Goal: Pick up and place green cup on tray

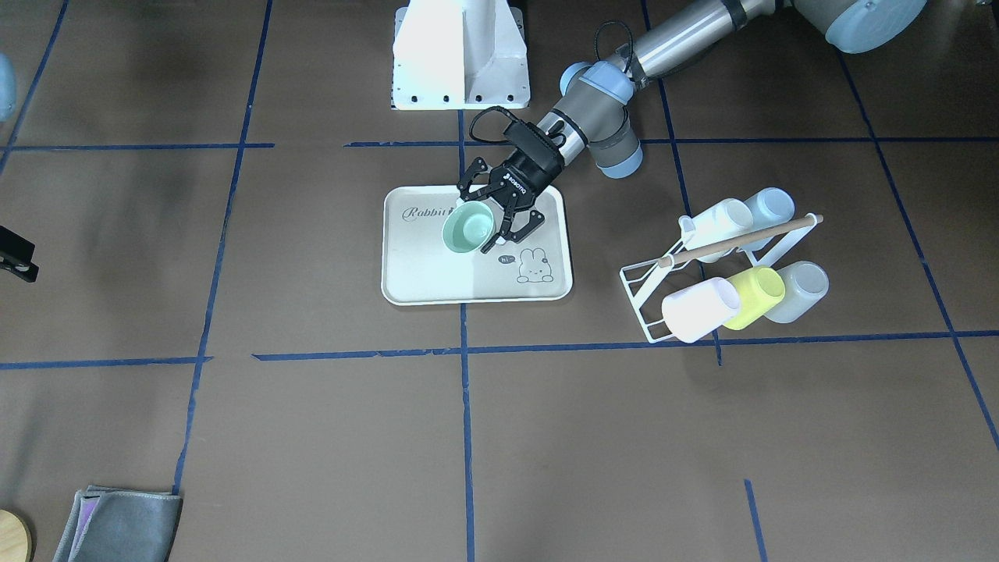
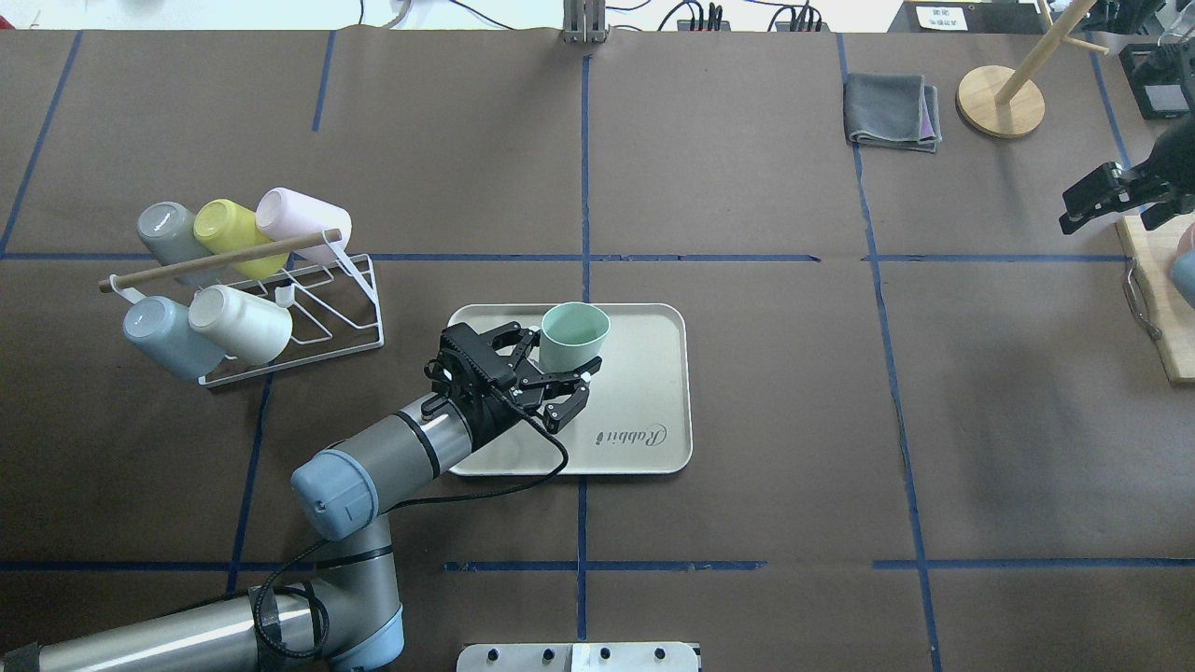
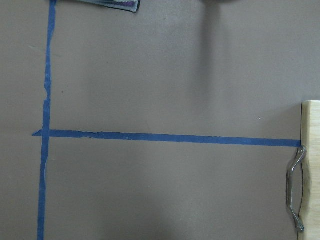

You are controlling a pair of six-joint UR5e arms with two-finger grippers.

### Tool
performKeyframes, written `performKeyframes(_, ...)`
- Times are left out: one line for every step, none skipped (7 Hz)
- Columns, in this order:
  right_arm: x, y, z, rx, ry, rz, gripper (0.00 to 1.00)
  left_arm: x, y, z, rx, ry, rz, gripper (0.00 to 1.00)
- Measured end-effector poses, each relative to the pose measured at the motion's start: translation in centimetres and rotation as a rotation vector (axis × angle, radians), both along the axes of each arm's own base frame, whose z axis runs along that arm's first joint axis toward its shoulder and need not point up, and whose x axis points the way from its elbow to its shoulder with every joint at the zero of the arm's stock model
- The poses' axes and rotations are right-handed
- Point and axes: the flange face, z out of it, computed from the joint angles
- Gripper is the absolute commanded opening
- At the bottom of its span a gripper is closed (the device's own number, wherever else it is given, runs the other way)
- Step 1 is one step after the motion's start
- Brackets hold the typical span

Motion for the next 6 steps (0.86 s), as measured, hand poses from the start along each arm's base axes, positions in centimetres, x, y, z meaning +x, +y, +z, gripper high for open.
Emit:
performKeyframes(0.0, 0.02, 0.08, -0.001, 0.001, 0.0, 1.0, 0.06, -0.02, 0.07, -0.001, -0.005, -0.001, 0.73)
performKeyframes(-0.01, 0.04, 0.13, -0.002, 0.002, 0.0, 1.0, 0.19, 0.06, 0.16, -0.001, -0.01, 0.0, 0.73)
performKeyframes(-0.02, 0.05, 0.16, -0.003, 0.002, -0.001, 1.0, 0.35, 0.11, 0.32, -0.001, -0.019, 0.001, 0.73)
performKeyframes(0.0, 0.09, 0.24, -0.005, 0.003, 0.0, 1.0, 0.59, 0.1, 0.39, -0.004, -0.035, 0.001, 0.76)
performKeyframes(0.02, 0.12, 0.3, -0.006, 0.003, 0.0, 1.0, 0.8, 0.07, 0.35, -0.006, -0.048, 0.001, 0.83)
performKeyframes(0.03, 0.13, 0.35, -0.006, 0.003, 0.0, 1.0, 0.9, 0.03, 0.33, -0.007, -0.056, 0.001, 0.91)
